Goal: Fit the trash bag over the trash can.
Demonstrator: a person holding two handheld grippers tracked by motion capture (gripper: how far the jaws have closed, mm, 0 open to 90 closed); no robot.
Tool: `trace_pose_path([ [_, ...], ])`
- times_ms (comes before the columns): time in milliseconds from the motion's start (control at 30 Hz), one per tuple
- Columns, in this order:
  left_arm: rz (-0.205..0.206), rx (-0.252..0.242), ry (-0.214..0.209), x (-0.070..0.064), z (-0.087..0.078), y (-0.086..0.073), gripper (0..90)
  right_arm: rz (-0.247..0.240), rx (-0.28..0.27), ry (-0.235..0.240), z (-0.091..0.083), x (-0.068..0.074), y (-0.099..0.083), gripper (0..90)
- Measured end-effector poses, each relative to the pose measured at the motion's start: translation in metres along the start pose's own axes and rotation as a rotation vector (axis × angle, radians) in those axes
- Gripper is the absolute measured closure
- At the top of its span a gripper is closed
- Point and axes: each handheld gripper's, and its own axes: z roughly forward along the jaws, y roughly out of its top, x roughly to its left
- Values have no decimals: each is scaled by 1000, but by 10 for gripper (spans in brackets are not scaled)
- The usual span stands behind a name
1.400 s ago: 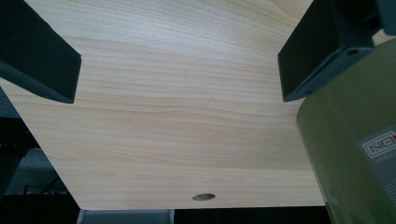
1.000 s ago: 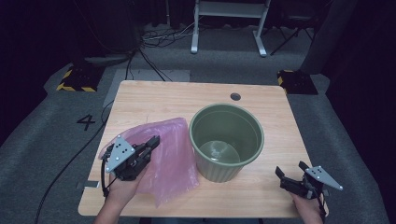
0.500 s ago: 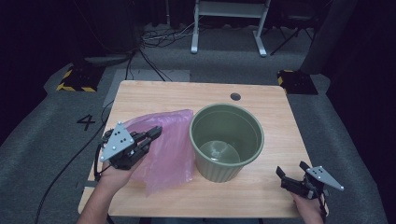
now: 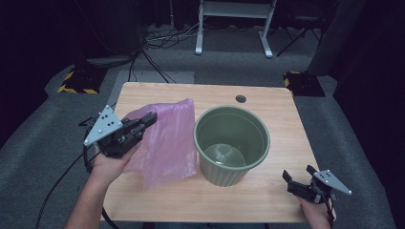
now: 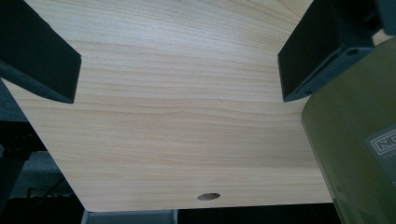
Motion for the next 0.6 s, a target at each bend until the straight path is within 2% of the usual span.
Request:
trace_pose_path([
  [167, 6, -6, 2, 8, -1, 17, 894, 2, 0, 2, 1, 0, 0, 0],
  [200, -4, -7, -5, 11, -1, 20, 894, 2, 0, 2, 1, 0, 0, 0],
  [233, -29, -29, -11, 19, 0, 25, 894, 3, -1, 1, 1, 0, 0, 0],
  [333, -26, -33, 12, 23, 1, 30, 894, 5, 2, 1, 1, 0, -1, 0],
  [400, -33, -45, 3, 26, 3, 36, 895, 3, 5, 2, 1, 0, -1, 0],
  [600, -33, -85, 16, 30, 5, 64, 894, 2, 8, 3, 2, -1, -2, 0],
])
